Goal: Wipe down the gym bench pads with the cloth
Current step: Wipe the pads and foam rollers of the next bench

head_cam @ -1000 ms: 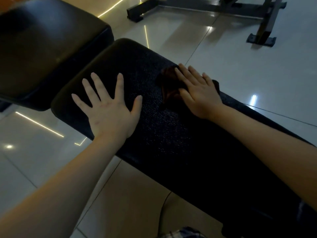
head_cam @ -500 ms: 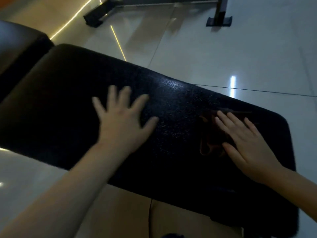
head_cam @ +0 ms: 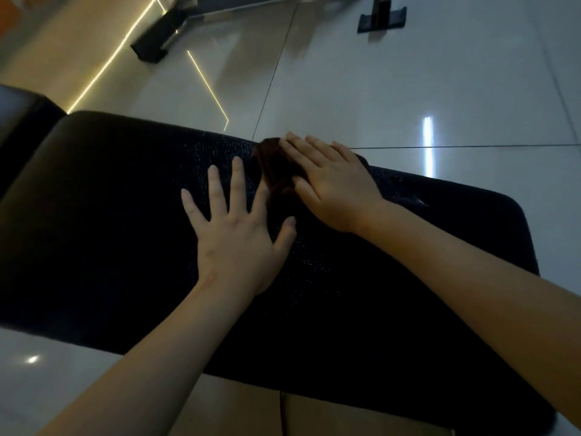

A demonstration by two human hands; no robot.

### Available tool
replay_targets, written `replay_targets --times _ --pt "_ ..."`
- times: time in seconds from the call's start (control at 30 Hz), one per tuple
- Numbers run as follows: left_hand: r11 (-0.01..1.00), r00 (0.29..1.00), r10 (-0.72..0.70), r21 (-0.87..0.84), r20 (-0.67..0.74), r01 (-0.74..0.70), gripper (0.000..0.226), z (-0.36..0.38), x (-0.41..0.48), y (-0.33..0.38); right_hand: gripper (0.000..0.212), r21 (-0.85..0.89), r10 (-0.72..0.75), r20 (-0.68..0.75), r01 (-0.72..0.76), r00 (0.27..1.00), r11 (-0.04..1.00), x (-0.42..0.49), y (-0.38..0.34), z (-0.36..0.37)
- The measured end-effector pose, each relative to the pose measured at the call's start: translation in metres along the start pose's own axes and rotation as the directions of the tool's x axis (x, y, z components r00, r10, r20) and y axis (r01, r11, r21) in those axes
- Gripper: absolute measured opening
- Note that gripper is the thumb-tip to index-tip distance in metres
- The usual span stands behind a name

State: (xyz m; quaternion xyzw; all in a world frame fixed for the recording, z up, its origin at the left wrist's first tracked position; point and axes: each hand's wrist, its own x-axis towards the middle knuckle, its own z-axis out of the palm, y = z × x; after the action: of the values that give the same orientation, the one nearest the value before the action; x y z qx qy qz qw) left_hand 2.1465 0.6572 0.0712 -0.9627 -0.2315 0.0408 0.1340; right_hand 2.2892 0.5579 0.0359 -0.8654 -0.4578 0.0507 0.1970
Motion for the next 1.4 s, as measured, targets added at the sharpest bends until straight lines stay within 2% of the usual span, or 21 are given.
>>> replay_targets --times 0.1,0.3,0.37,0.5,0.67,0.9,1.07,1.2,1.3,1.4 --pt "1.0 1.0 0.005 -0.002 0.01 -0.005 0.085 -0.001 0.0 0.002 0.067 0.008 0.02 -0.022 -0.02 1.0 1.0 -0.056 0.014 0.003" --pt "0.999 0.999 -0.021 -0.044 -0.029 0.02 0.083 0.004 -0.001 0.005 0.057 -0.002 0.124 0.006 -0.124 0.992 0.992 -0.21 0.043 0.011" --pt "0.999 0.999 -0.029 -0.045 -0.031 0.028 0.082 0.004 0.0 0.006 0.059 0.001 0.179 -0.003 -0.179 0.984 0.984 -0.203 0.036 0.014" --pt "0.999 0.999 -0.042 -0.021 -0.031 0.042 0.081 0.005 0.0 0.005 0.072 0.009 0.245 -0.075 -0.245 0.967 0.969 -0.104 0.003 0.011" --pt "0.999 1.0 -0.03 0.016 0.004 0.03 0.086 0.0 0.0 0.005 0.061 0.03 0.24 -0.015 -0.239 0.971 0.971 -0.02 -0.008 0.004" --pt "1.0 1.0 -0.023 -0.022 -0.02 0.023 0.083 0.001 -0.001 0.005 0.059 0.019 0.164 0.008 -0.164 0.986 0.986 -0.055 0.004 0.003" --pt "0.999 0.999 -0.027 -0.03 -0.028 0.026 0.072 -0.002 -0.001 0.01 0.067 0.047 0.163 -0.026 -0.162 0.986 0.986 -0.154 0.012 0.014" --pt "0.997 0.997 -0.08 -0.01 0.006 0.08 0.081 -0.001 0.005 0.035 0.061 0.035 0.209 -0.044 -0.208 0.977 0.978 -0.222 0.012 0.026" --pt "0.994 0.994 -0.103 -0.052 -0.041 0.101 0.087 0.006 0.009 0.05 0.063 0.021 0.242 -0.056 -0.241 0.969 0.97 -0.207 0.012 0.025" --pt "0.997 0.994 -0.074 -0.044 -0.082 0.07 0.09 0.009 0.01 0.05 0.071 0.035 0.301 -0.078 -0.299 0.95 0.954 -0.152 0.021 0.015"
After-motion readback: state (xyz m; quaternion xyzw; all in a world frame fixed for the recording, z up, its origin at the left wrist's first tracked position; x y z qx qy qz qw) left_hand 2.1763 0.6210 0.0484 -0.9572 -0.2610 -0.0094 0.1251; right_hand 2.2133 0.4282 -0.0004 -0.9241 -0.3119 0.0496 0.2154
